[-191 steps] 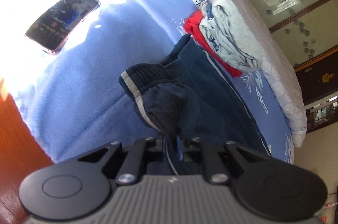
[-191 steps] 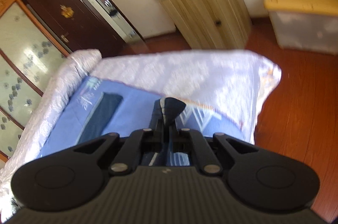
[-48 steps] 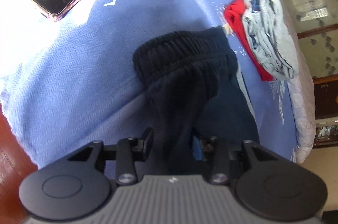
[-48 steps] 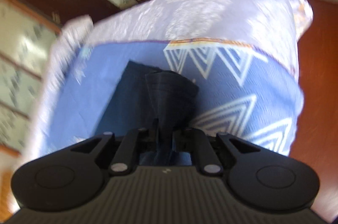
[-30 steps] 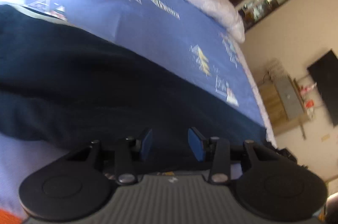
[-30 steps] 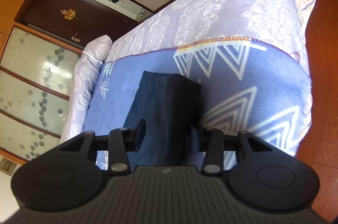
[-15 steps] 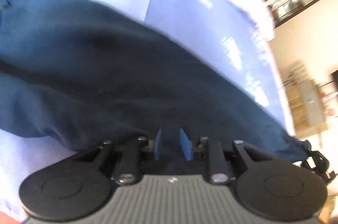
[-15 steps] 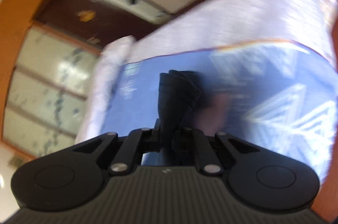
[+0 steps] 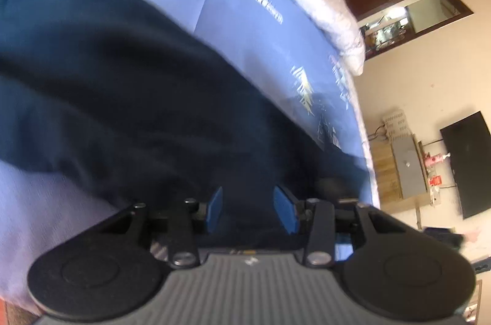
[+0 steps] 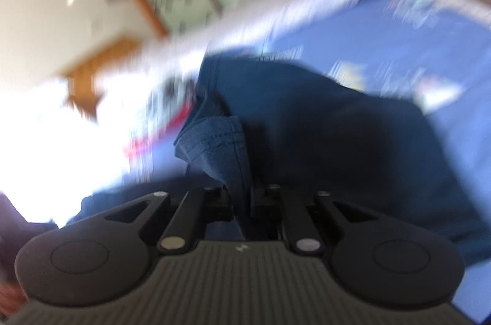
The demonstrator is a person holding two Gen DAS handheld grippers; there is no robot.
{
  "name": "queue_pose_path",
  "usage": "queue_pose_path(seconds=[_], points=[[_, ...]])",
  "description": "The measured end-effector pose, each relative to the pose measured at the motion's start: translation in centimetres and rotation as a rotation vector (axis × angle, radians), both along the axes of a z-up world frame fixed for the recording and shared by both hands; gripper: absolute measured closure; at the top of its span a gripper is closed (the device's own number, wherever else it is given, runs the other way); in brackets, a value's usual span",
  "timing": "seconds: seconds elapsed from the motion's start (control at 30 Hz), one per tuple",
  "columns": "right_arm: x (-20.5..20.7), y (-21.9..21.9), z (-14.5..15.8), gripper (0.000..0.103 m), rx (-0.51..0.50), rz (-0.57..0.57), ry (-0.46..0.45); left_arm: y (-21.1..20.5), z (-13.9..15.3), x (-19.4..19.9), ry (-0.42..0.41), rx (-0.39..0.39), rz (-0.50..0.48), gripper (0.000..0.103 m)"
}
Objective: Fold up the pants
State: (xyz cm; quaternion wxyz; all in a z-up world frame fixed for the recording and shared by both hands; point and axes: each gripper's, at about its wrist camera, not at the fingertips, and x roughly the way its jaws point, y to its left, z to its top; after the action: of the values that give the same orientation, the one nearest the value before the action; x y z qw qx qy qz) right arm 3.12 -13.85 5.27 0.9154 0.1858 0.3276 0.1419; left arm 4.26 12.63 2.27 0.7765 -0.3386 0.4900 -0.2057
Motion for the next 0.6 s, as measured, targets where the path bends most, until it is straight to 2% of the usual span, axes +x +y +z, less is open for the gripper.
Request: queue_pose_path(seconds=[0.07, 0.1, 0.13, 0.17, 0.23, 0.3, 0.4, 0.57, 0.6], points=[[1.3, 3.5, -3.6, 0.074, -0.12, 0.084, 0.106, -0.4, -0.3, -0.4, 0.018, 0.013, -0.009, 0.064], [1.1, 4.5, -4.6, 0.073, -0.173, 0.092, 0.106, -0.3, -0.6, -0.4, 0.02, 0.012, -0.016, 0.064], [0.6, 4.7, -4.3, 0.06, -0.189, 0.088, 0.049, -0.5, -0.6, -0.2, 0.017, 0.009, -0.025, 0.064], [0.5, 4.7, -3.9, 0.05, -0.177, 0.115, 0.054, -0.7, -0.6, 0.0, 0.014, 0.009, -0.034, 0.064], [-0.2, 3.9, -2.4, 0.046, -0.129, 0.14, 0.048, -1.6, -0.6, 0.8, 0.008, 0.013, -0.049, 0.06], [-1.7, 2.1, -0.8, 0.046, -0.086, 0.132, 0.004, -3.5, -0.6, 2.6, 0.004, 0.014, -0.069, 0.06], [-4.6, -1.4, 0.3, 0.046, -0.014, 0.031, -0.033, -5.6, -1.0, 4.2, 0.017, 0.016, -0.103, 0.052], [-8.4, -10.5, -0.1, 0.045, 0.162, -0.301, -0.043, -8.2, -2.3, 5.9, 0.068, 0.055, -0.142, 0.04], [-9.0, -12.2, -0.5, 0.045, 0.199, -0.361, -0.04, -8.6, -2.6, 6.0, 0.078, 0.066, -0.145, 0.033]])
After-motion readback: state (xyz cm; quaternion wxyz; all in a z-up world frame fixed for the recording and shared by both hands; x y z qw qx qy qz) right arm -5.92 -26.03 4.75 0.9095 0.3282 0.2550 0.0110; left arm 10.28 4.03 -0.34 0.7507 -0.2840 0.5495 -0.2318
